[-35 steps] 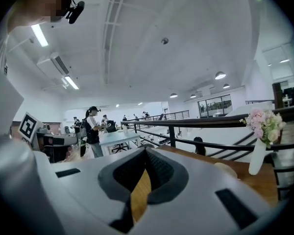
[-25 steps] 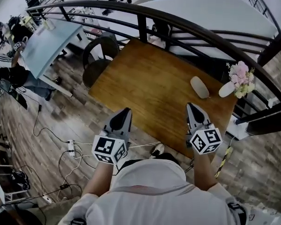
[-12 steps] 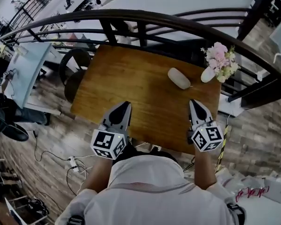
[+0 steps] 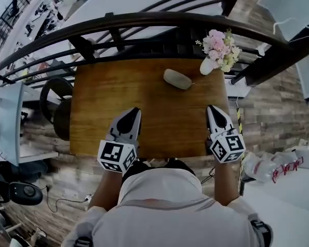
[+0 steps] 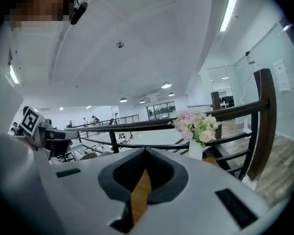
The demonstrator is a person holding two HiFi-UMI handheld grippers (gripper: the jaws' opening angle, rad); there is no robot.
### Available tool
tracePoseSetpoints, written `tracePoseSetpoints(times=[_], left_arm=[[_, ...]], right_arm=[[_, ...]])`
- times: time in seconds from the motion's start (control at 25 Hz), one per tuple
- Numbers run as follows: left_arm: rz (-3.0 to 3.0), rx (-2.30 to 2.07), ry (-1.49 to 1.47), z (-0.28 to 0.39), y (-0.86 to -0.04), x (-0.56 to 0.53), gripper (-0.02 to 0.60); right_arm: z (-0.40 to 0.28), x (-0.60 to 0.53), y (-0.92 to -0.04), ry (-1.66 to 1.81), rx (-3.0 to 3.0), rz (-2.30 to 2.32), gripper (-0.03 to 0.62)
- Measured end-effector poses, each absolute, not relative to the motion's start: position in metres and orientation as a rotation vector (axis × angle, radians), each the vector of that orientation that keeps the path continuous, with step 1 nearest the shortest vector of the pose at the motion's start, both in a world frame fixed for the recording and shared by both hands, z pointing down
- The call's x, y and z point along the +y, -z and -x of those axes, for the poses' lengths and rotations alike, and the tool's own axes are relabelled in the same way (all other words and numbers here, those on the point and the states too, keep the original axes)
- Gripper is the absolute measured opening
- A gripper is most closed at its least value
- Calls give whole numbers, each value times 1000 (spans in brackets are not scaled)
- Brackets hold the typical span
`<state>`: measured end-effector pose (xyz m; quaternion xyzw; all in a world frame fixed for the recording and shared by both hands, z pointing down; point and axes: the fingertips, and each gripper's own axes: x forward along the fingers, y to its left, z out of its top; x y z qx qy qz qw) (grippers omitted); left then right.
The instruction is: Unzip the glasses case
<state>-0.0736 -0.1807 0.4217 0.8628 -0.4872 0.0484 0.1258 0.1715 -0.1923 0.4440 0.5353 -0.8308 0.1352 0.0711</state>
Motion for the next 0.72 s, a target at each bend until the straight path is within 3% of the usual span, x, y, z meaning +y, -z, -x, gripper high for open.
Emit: tracePoseSetpoints(times=[0.24, 0.72], left_arm=[[-2545, -1356, -170, 106, -432, -198, 31], [-2514, -1332, -164, 76, -437, -212, 31]], right_arm=[[-141, -201, -444, -389, -2431, -1677, 51], [-157, -221, -468, -395, -2402, -1615, 52]])
